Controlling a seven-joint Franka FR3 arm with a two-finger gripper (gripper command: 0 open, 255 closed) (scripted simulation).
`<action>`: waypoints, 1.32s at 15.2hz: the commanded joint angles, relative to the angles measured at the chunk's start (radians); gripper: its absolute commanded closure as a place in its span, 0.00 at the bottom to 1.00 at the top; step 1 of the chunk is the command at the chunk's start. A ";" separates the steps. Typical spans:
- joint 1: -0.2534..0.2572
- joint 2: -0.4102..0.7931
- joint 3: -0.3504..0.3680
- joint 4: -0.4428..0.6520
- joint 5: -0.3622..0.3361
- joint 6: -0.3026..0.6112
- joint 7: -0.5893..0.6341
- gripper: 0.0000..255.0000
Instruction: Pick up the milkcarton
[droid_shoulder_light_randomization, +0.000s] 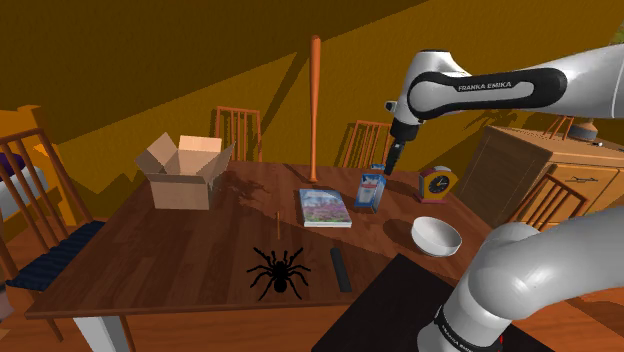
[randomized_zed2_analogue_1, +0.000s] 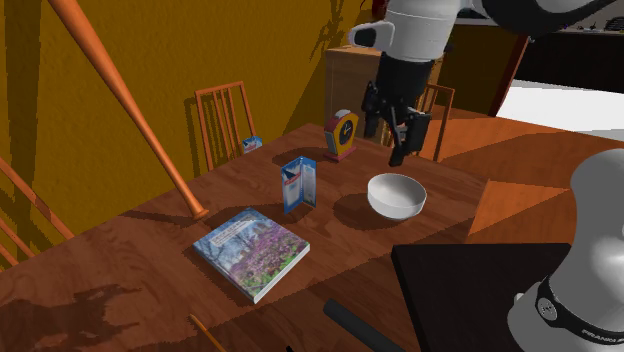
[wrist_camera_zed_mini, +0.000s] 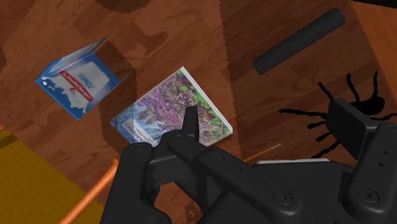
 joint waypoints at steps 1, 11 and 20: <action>-0.001 0.049 -0.051 0.015 -0.011 0.036 -0.066 0.00; 0.047 0.408 -0.305 0.180 0.077 0.218 -0.432 0.00; -0.001 0.852 -0.396 0.457 0.417 0.266 -0.865 0.00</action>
